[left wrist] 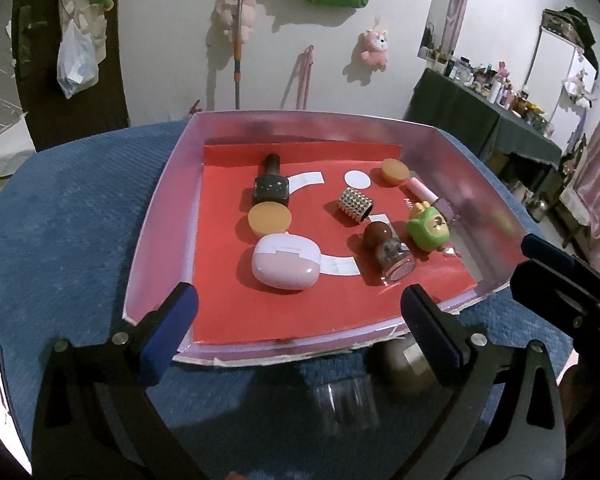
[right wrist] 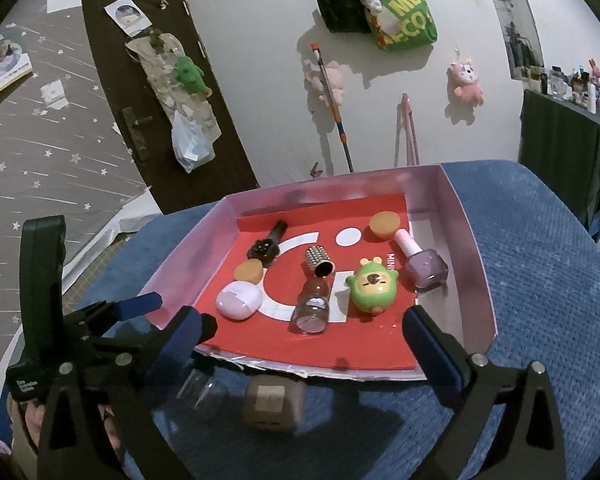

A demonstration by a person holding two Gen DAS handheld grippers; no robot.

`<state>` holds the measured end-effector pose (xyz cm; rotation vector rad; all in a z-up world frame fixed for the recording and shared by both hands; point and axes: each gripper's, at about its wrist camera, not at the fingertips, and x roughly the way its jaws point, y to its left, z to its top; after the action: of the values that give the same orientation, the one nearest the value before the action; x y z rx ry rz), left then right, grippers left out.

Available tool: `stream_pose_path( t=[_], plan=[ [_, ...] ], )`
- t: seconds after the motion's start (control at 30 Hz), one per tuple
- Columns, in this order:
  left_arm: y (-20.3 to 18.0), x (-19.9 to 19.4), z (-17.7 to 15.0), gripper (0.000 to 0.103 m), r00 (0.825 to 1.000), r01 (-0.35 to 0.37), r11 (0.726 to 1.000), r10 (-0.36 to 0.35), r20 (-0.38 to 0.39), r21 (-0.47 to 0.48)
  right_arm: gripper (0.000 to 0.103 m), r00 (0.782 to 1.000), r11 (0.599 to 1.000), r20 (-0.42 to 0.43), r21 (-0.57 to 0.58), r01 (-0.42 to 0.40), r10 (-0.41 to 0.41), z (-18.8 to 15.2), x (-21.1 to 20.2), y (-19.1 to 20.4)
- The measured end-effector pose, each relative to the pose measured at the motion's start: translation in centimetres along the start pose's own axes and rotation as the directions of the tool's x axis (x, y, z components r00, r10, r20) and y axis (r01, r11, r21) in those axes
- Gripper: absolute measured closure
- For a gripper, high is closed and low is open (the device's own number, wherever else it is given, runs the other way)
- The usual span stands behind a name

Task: Organize rigid objects
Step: 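Withdraw both tools from the tray toward the glass cup and taupe case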

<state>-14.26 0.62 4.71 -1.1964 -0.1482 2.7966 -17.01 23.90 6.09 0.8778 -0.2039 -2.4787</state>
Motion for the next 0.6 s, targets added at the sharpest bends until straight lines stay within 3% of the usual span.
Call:
stream_pose_path(
  t=[0.27,0.6],
  plan=[
    [0.3,-1.6,-1.0,0.000,0.999,0.018,1.000,-0.018,0.039,-0.004,0.000,0.999,1.000,0.028,-0.008,-0.016,0.016,-0.5,-1.3,0.7],
    [0.9,-2.8,-2.8,0.000,0.999,-0.010,1.000,0.012,0.052,-0.026,0.000,0.999,0.999,0.043,-0.018,-0.031,0.032,-2.1,-2.2,1.4]
  ],
)
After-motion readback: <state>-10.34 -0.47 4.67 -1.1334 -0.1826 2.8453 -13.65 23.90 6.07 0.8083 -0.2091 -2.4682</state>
